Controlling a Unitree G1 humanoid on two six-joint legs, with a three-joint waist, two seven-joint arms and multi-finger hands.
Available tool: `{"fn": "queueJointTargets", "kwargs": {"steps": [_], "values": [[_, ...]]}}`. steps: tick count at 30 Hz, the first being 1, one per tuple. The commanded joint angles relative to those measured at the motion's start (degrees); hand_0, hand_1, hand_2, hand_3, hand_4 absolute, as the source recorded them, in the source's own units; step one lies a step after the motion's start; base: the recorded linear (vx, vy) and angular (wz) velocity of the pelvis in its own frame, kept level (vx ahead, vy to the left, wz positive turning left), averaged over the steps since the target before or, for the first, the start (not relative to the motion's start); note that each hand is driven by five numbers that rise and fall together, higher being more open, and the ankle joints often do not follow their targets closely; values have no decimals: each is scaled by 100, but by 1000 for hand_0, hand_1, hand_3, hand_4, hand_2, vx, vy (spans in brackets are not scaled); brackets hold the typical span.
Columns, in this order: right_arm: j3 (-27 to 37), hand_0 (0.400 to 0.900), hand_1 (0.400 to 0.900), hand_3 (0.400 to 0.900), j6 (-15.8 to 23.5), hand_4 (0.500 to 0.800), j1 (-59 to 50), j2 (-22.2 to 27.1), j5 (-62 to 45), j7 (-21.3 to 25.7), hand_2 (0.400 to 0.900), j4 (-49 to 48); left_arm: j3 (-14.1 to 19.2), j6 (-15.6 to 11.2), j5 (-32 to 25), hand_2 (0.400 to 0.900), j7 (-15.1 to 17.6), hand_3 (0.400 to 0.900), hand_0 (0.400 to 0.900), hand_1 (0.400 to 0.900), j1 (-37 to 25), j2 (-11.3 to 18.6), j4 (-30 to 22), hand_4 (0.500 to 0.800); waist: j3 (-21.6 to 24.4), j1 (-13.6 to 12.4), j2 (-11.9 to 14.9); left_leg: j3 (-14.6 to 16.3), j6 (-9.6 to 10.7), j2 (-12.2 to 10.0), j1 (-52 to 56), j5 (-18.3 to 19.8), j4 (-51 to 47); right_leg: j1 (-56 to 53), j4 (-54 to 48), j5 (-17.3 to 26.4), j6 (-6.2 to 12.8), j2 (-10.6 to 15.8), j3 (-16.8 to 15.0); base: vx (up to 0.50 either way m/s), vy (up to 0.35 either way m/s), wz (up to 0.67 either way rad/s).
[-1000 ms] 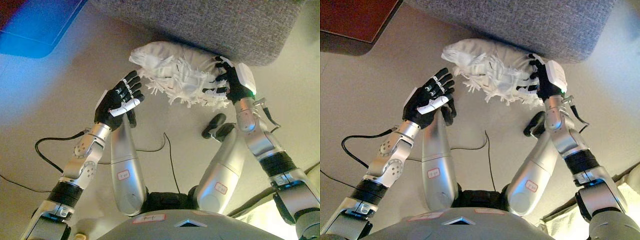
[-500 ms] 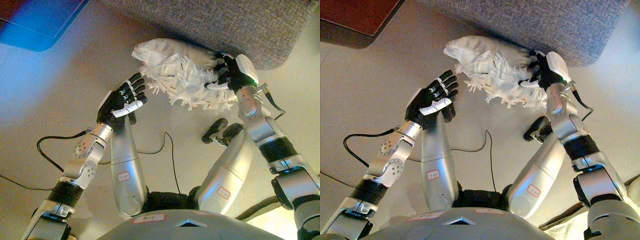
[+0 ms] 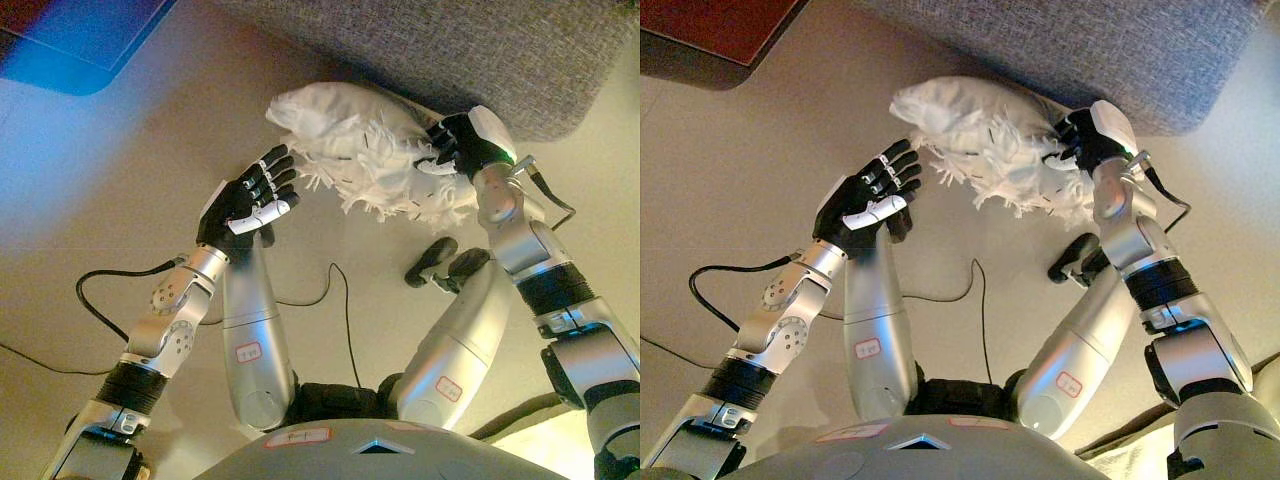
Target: Pick up the pillow and put it on the sofa.
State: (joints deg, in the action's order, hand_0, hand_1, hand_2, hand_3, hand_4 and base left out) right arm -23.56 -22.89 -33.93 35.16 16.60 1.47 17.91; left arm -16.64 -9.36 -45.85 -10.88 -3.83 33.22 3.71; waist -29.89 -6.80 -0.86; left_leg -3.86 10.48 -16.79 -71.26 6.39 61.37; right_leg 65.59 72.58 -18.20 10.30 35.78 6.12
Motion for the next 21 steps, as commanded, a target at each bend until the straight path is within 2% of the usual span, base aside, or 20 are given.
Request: {"fn": "queueJointTargets", "kwargs": {"steps": [1, 12, 21], "values": [[-52, 400, 400, 400, 172, 500, -125, -175, 21, -3, 400, 143, -123, -355, 4, 900, -113, 900, 900, 900, -57, -152, -783, 800, 10, -221, -202, -23, -105, -323, 399, 1033, 466, 371, -644, 918, 58, 12, -217, -16, 6, -5], [47, 400, 400, 400, 389, 500, -125, -211, -187, 290, 400, 89, -112, -422, -28, 900, 24, 900, 900, 900, -30, -201, -777, 800, 10, -241, -195, 56, -138, -322, 551, 996, 347, 164, -743, 921, 28, -28, -68, -2, 0, -1], [237, 400, 400, 400, 912, 500, 13, -149, -314, 723, 400, -407, 27, -382, -132, 900, 243, 900, 900, 900, 37, -305, -707, 800, 10, -208, -146, 305, -114, -301, 1436, 689, -608, -828, -1610, 1148, 63, -251, 352, -12, -14, -4]]}}
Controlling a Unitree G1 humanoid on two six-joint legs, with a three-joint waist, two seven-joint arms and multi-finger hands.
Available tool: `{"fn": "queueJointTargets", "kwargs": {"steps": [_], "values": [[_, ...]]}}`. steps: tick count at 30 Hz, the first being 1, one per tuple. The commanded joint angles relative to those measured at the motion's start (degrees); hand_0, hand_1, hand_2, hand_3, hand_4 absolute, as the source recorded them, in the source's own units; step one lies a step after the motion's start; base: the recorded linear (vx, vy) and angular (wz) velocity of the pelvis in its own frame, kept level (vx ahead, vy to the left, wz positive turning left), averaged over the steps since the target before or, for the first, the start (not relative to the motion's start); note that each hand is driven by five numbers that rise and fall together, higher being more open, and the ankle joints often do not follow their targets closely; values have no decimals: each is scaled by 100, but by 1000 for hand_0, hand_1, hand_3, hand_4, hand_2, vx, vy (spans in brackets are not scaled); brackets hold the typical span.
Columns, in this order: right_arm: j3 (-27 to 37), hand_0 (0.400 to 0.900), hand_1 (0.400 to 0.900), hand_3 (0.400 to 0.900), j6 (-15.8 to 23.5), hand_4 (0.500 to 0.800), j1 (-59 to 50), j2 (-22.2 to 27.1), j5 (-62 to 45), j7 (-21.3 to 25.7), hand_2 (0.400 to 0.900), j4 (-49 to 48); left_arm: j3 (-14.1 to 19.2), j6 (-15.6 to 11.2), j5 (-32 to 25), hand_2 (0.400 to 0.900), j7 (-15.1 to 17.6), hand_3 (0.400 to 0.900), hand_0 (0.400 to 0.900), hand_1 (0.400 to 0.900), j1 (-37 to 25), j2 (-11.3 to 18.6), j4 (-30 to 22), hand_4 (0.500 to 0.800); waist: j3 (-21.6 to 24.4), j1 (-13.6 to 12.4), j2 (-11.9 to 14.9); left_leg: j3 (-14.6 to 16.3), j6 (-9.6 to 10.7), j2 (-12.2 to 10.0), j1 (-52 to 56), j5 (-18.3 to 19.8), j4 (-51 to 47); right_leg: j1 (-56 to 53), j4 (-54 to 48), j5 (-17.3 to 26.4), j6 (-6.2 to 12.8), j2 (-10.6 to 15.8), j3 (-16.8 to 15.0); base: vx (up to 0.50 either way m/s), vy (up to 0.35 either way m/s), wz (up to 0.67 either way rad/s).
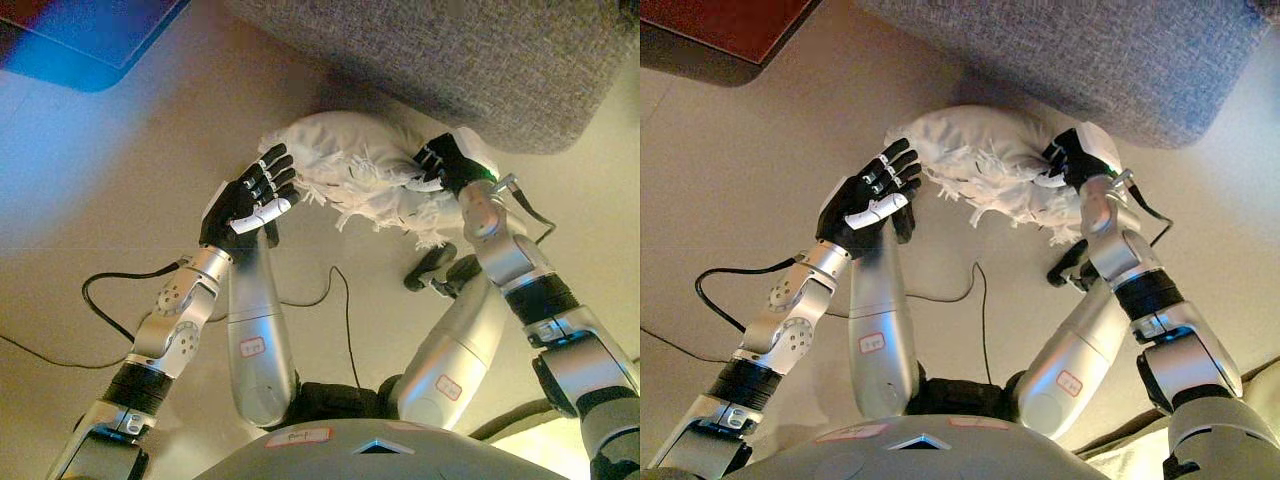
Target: Pick up the pillow and put it on the sofa.
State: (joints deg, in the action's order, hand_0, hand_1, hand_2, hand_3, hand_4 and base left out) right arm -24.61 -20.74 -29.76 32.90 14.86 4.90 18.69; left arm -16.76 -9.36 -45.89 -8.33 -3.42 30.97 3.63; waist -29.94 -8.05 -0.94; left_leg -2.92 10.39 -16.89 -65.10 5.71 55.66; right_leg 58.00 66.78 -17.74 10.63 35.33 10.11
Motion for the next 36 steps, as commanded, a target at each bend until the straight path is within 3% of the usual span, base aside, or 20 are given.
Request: {"fn": "queueJointTargets", "kwargs": {"steps": [1, 7, 14, 21, 24, 30, 36], "values": [[400, 400, 400, 400, 767, 500, -353, 102, -164, 450, 400, -657, 81, -336, -119, 900, 57, 900, 900, 900, -20, -88, -705, 800, 14, -54, -94, 274, -144, -252, 1042, 468, -456, -327, -1507, 1390, -9, -262, 74, -63, -33, -4], [710, 400, 400, 400, 1082, 500, 85, 198, -196, 751, 400, -1400, 170, -31, -285, 900, 398, 900, 900, 900, -121, -192, -588, 800, 15, 20, 103, 403, -149, -102, 2264, 85, -1684, -1581, -2888, 1883, 163, -297, 460, 7, -40, -2], [1348, 400, 400, 400, 1689, 500, 1047, 272, -271, 1022, 400, -2101, 443, 597, -555, 900, 709, 900, 900, 900, 75, -451, -544, 800, 384, -16, 323, 470, -195, 55, 3534, -189, -2769, -2930, -4060, 2309, 258, -288, 865, 53, -55, -4], [1746, 400, 400, 400, 2126, 500, 1823, 247, -441, 982, 400, -2838, 711, 928, -526, 900, 854, 900, 900, 900, 465, -619, -460, 800, 854, 12, 522, 637, -195, -128, 4570, -290, -3397, -4038, -4776, 2546, 291, -487, 1235, 58, -80, -13], [1865, 400, 400, 400, 2187, 500, 2022, 209, -472, 902, 400, -3094, 801, 1045, -513, 900, 869, 900, 900, 900, 609, -687, -477, 800, 991, 47, 574, 731, -213, -133, 4885, -355, -3626, -4352, -4994, 2609, 298, -596, 1279, 98, -36, -15], [2451, 400, 400, 400, 2603, 500, 2770, 423, -815, 718, 400, -3975, 1008, 1264, -655, 900, 994, 900, 900, 900, 1172, -913, -497, 800, 1585, 223, 597, 1162, -216, -126, 5918, -480, -4337, -5375, -5636, 2497, 306, -1062, 1248, 148, 59, -18], [2893, 400, 400, 400, 2847, 500, 2856, 706, -1103, 741, 400, -4405, 1040, 1343, -821, 900, 1005, 900, 900, 900, 1295, -994, -438, 800, 1951, 314, 593, 1379, -192, -51, 6370, -640, -4830, -5771, -6130, 2661, 335, -1184, 1187, 87, 80, -6]]}}
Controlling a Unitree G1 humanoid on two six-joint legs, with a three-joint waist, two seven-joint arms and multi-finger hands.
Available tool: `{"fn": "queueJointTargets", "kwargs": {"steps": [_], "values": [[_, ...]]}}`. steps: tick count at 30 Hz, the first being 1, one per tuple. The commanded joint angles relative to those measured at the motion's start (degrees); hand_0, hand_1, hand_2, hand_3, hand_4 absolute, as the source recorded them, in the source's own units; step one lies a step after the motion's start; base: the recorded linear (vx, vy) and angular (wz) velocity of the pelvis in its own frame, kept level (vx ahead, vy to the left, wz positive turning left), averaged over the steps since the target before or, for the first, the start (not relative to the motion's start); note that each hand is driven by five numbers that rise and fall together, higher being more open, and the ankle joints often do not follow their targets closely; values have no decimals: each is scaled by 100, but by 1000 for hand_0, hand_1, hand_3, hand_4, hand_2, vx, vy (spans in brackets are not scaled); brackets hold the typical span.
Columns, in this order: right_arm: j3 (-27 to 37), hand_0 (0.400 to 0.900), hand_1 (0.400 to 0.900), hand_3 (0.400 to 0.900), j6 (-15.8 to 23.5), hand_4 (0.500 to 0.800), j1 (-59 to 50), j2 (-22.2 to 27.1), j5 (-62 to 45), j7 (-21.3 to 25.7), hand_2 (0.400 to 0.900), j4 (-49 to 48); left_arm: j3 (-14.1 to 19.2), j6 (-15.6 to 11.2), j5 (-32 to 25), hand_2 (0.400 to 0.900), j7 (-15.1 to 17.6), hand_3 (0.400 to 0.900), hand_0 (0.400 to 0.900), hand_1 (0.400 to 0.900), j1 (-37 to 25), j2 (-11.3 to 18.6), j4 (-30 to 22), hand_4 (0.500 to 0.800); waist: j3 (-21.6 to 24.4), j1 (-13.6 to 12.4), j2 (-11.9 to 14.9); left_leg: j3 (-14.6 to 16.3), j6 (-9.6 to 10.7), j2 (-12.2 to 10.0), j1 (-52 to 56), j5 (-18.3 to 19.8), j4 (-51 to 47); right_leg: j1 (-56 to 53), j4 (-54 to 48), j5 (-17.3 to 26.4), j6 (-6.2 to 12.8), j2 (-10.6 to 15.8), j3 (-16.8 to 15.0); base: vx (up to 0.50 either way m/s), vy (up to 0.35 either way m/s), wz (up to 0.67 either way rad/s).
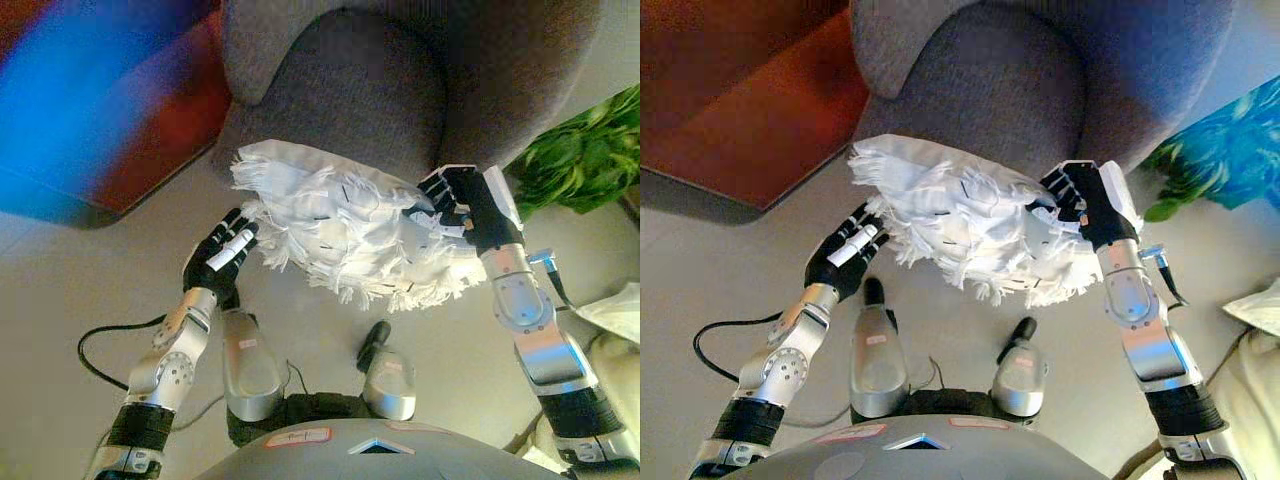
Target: Pick up the pillow and put it on the sofa.
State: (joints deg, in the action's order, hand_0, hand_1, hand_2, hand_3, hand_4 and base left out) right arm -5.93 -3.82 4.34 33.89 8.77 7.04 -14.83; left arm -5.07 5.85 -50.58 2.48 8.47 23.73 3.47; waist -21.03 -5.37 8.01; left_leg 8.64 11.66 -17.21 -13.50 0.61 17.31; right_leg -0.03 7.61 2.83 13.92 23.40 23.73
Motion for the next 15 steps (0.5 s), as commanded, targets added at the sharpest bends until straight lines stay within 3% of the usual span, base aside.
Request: {"fn": "queueJointTargets", "kwargs": {"steps": [1, 6, 15], "values": [[1028, 400, 400, 400, 1154, 500, -549, 609, -496, 525, 400, -1057, -130, -178, -353, 900, -76, 900, 900, 900, 107, -273, -423, 800, 1059, 42, -304, 227, -318, -18, 1221, -136, -1008, 23, -225, 610, 6, 6, -175, 83, 59, -1], [1173, 400, 400, 400, 867, 500, -915, 886, -805, 274, 400, -902, -83, -2, -396, 900, -142, 900, 900, 900, -1, -292, -298, 800, 1389, -10, -317, 397, -233, -4, 1544, -260, -1470, -232, -673, 914, 91, 61, -20, 101, 51, 7], [1177, 400, 400, 400, 473, 500, -1086, 829, -1149, -22, 400, -248, 48, 296, -211, 900, -392, 900, 900, 900, 63, -138, -495, 800, 1557, -265, -233, 383, -202, 10, 1764, -388, -1979, -395, -705, 1077, 108, 86, 380, 76, -5, 20]]}}
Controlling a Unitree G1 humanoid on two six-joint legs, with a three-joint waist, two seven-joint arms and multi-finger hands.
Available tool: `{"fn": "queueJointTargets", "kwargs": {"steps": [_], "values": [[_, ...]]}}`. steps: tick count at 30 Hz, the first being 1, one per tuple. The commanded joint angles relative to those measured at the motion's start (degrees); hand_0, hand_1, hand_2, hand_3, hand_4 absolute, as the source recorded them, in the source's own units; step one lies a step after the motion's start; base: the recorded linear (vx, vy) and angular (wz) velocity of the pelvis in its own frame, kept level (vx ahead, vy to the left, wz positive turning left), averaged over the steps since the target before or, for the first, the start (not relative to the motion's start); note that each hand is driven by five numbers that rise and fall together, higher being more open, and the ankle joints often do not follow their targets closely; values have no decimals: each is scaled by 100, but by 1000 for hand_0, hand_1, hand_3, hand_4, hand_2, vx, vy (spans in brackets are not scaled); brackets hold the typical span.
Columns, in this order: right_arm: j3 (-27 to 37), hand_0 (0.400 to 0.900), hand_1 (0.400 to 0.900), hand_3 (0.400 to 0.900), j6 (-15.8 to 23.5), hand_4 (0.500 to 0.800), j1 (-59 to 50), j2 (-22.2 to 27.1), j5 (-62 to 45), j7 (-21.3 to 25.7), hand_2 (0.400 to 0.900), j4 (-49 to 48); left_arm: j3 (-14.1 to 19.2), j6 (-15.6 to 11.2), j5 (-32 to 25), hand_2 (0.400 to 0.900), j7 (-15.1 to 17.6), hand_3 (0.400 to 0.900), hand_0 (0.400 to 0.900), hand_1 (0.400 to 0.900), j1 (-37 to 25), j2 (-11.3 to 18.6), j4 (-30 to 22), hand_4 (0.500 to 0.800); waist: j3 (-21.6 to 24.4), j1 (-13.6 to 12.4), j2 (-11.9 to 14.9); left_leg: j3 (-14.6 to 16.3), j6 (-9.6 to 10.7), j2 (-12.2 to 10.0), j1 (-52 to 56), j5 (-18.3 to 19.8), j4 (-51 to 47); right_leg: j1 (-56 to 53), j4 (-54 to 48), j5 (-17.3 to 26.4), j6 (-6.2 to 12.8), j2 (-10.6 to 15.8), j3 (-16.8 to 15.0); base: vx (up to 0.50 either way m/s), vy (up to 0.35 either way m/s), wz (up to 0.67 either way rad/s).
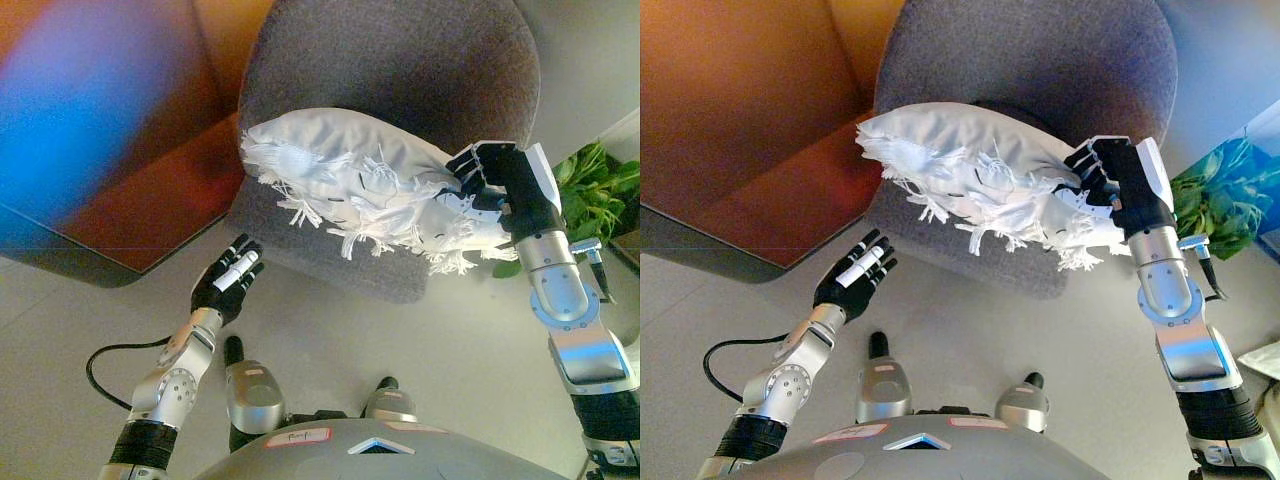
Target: Pick up the pillow and put it on the sofa.
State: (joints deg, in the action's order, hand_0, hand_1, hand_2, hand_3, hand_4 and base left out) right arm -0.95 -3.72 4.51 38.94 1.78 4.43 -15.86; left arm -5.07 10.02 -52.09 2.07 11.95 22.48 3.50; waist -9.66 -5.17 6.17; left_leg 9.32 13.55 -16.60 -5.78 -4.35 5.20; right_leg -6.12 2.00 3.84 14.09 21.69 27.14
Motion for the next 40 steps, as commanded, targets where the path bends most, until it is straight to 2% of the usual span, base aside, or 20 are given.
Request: {"fn": "queueJointTargets", "kwargs": {"steps": [1, 8, 9, 10, 13, 14, 15, 16, 17, 18, 19, 20, 21, 23, 27, 33, 35, 36, 37, 40], "values": [[650, 400, 400, 400, 456, 500, -1189, 363, -471, 291, 400, 52, 51, -79, -42, 900, -424, 900, 900, 900, -258, 24, -503, 800, 419, -335, -39, 288, -380, -56, 1001, 77, -806, 178, -157, 980, 91, 246, 91, 110, -32, 25], [303, 400, 400, 400, 70, 500, -2244, 743, -767, 582, 400, 1464, 175, 165, -38, 900, -646, 900, 900, 900, -36, 408, -736, 800, 344, -736, 62, 13, -336, -75, 973, 67, -821, -48, -182, 881, 91, 166, 349, 117, -57, 19], [295, 400, 400, 400, 74, 500, -2261, 745, -769, 584, 400, 1475, 181, 167, -38, 900, -645, 900, 900, 900, -40, 406, -738, 800, 347, -724, 76, 5, -347, -55, 947, 54, -815, -33, -186, 897, 91, 185, 355, 92, -61, 12], [196, 400, 400, 400, 41, 500, -2474, 813, -673, 731, 400, 1795, 232, 200, -61, 900, -650, 900, 900, 900, -23, 481, -752, 800, 326, -804, 79, -38, -329, -74, 958, 55, -830, -82, -199, 854, 91, 149, 396, 101, -73, 17], [-248, 400, 400, 400, -142, 500, -3491, 1217, -899, 1142, 400, 3200, 300, 358, -81, 900, -749, 900, 900, 900, -31, 736, -812, 800, 284, -1084, 115, -196, -284, -91, 879, -3, -832, -216, -288, 805, 91, 90, 582, 123, -121, 23], [-525, 400, 400, 400, -139, 500, -4077, 1381, -1120, 1271, 400, 4094, 264, 438, -112, 900, -760, 900, 900, 900, -99, 876, -837, 800, 269, -1241, 133, -290, -266, -91, 813, -16, -812, -252, -320, 782, 91, 69, 652, 105, -187, 28], [-922, 400, 400, 400, -352, 500, -4727, 1586, -992, 1301, 400, 4982, 230, 544, -124, 900, -848, 900, 900, 900, -184, 1053, -853, 800, 253, -1449, 176, -401, -237, -96, 703, -38, -771, -273, -358, 766, 91, 46, 722, 81, -190, 27], [-1164, 400, 400, 400, -421, 500, -5037, 1664, -1008, 1308, 400, 5331, 230, 570, -125, 900, -882, 900, 900, 900, -209, 1096, -866, 800, 238, -1504, 183, -443, -227, -100, 648, -43, -746, -272, -374, 763, 91, 38, 746, 21, -233, 25], [-1841, 900, 900, 900, -944, 800, -5835, 1815, -1117, 1382, 900, 6132, 194, 592, -117, 900, -1004, 900, 900, 900, -281, 1262, -900, 800, 185, -1708, 220, -575, -193, -125, 445, -65, -657, -261, -430, 775, 91, 12, 809, -21, -196, 16], [-2156, 900, 900, 900, -1245, 800, -6270, 1853, -1524, 1605, 900, 6499, 193, 564, -108, 900, -1071, 900, 900, 900, -327, 1330, -902, 800, 143, -1793, 228, -642, -175, -148, 331, -82, -621, -243, -465, 792, 91, -6, 835, -104, -261, 12], [-2280, 900, 900, 900, -1450, 800, -6771, 1850, -2277, 2044, 900, 6913, 218, 529, -169, 900, -1126, 900, 900, 900, -415, 1443, -956, 800, 53, -1897, 223, -722, -146, -212, 172, -118, -598, -202, -524, 832, 91, -48, 874, -70, -233, 3], [-2119, 900, 900, 900, -1394, 800, -6984, 1821, -2596, 2337, 900, 7094, 264, 529, -247, 900, -1138, 900, 900, 900, -466, 1508, -1025, 800, 26, -1936, 199, -797, -77, -299, 129, -62, -634, -228, -617, 781, 91, -142, 825, -98, -207, 0], [-1989, 900, 900, 900, -1283, 800, -7173, 1848, -2500, 2393, 900, 7266, 320, 560, -293, 900, -1180, 900, 900, 900, -513, 1562, -1126, 800, -16, -1991, 196, -843, -55, -318, 23, -87, -641, -184, -640, 790, 91, -146, 828, -49, -125, 1], [-2164, 900, 900, 900, -1021, 800, -7578, 1940, -2356, 2586, 900, 7429, 330, 542, -153, 900, -1290, 900, 900, 900, -520, 1598, -1294, 800, -77, -2079, 190, -902, -39, -341, -101, -135, -670, -133, -659, 821, 91, -138, 849, -81, -41, 4], [-2387, 900, 900, 900, -824, 800, -7628, 2037, -2430, 2765, 900, 7097, 214, 589, -37, 900, -1344, 900, 900, 900, -418, 1612, -1353, 800, -25, -2095, 246, -910, -67, -390, -67, -223, -735, -263, -652, 822, 91, -164, 914, 26, 4, 3], [-1833, 900, 900, 900, -318, 800, -6594, 1713, -2249, 2614, 900, 6003, -49, 404, -84, 900, -1215, 900, 900, 900, -258, 1536, -1271, 800, 259, -1843, 242, -639, -221, -298, 259, -203, -718, -390, -648, 918, 91, -27, 880, 46, 131, -22], [-1494, 900, 900, 900, -102, 800, -5992, 1462, -2035, 2461, 900, 5166, -235, 221, -70, 900, -1209, 900, 900, 900, -302, 1433, -1098, 800, 361, -1611, 157, -496, -291, -250, 475, -105, -712, -410, -631, 947, 91, 47, 765, 1, 168, -31], [-1447, 900, 900, 900, -52, 800, -5900, 1445, -2045, 2480, 900, 5063, -252, 199, -48, 900, -1235, 900, 900, 900, -303, 1422, -1078, 800, 373, -1593, 151, -479, -299, -242, 496, -95, -712, -408, -629, 953, 91, 56, 743, -52, 153, -33], [-1160, 900, 900, 900, -5, 800, -5399, 1252, -1933, 2347, 900, 4399, -352, 4, 3, 900, -1208, 900, 900, 900, -332, 1332, -980, 800, 410, -1413, 97, -345, -330, -226, 617, -52, -713, -386, -607, 1023, 91, 103, 680, -63, 128, -31], [-656, 900, 900, 900, 107, 800, -4390, 870, -1731, 2193, 900, 3152, -431, -224, 65, 900, -1122, 900, 900, 900, -381, 1097, -828, 800, 430, -1070, 27, -159, -415, -171, 807, 49, -712, -291, -572, 1139, 91, 159, 493, -81, 111, -33]]}}
